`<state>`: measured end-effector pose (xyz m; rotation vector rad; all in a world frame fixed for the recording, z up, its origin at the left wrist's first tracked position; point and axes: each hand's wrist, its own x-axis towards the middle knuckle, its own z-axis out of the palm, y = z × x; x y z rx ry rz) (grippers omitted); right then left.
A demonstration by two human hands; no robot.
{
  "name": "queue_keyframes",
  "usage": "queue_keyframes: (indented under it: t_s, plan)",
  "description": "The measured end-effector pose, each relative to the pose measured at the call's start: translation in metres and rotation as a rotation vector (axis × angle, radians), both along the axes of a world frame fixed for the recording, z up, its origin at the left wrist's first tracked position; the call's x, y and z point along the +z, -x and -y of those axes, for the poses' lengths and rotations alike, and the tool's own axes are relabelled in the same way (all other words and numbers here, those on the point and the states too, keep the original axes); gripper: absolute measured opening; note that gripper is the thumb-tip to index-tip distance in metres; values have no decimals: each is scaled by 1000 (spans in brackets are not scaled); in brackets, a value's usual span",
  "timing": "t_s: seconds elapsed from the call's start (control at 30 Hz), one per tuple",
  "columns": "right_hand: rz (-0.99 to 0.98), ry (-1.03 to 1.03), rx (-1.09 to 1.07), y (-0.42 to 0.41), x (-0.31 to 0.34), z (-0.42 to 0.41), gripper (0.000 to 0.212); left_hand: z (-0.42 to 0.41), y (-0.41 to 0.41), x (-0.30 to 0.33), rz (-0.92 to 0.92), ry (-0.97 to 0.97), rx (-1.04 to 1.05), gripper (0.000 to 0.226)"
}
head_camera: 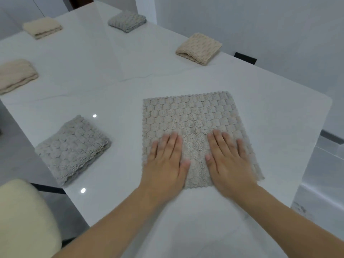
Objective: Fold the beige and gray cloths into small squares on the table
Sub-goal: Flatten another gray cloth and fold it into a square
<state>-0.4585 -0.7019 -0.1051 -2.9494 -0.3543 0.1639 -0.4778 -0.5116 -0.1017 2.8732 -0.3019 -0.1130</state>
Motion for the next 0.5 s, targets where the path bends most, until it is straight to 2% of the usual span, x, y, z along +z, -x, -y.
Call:
queue_keyframes:
  t_s: [0.1,0.23,0.33,0.4,0.5]
  plan:
    - [2,46,28,0,-5,18,63,-19,15,-12,14,-78,-11,67]
    - [-12,47,-45,5,-3,47,63,-45,19,-7,21,-71,38,67]
    - [52,6,-86,10,1,49,62,-39,23,7,75,-127,-54,64]
    - [144,-50,-44,12,5,48,56,-31,23,15,108,-71,-165,55]
    - [154,-63,157,21,7,48,53,-21,23,24,110,-77,-274,30]
